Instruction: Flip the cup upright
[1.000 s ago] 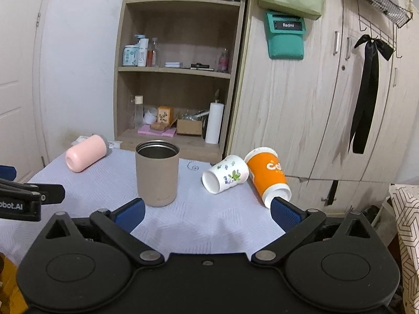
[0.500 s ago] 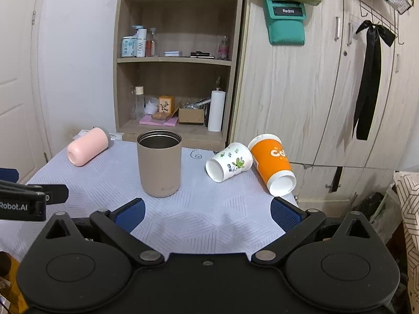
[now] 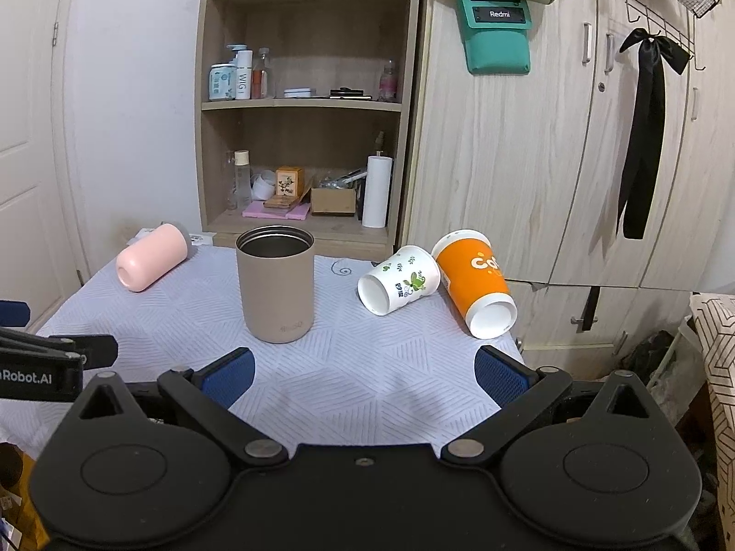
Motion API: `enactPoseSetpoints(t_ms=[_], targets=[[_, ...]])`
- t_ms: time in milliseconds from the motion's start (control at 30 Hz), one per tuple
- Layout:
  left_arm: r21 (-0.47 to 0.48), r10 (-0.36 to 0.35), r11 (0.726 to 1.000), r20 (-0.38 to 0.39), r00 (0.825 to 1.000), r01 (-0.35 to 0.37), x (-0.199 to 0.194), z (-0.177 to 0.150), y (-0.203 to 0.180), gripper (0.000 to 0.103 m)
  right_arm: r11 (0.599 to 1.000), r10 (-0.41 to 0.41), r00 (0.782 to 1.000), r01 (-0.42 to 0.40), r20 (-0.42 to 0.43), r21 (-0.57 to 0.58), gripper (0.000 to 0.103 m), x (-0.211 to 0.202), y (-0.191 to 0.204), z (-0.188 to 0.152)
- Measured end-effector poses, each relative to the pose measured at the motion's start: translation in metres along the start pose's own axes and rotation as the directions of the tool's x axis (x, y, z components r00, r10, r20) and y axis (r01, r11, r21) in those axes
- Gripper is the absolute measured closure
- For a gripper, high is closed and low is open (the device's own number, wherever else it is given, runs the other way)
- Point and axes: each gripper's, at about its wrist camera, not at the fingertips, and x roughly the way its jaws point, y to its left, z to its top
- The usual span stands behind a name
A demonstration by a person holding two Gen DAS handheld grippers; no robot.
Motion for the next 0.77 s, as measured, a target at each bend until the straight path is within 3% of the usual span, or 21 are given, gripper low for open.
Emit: enactPoseSetpoints(t_ms=[767], targets=[[0.027,0.053,0.998,0.016,0.998,-0.053,-0.0064,-0.0014,0.0014,0.000,1.000,-0.006,1.000,0.006,0.011,0.011,0.000,-0.0061,-0.0064,-0.0018]])
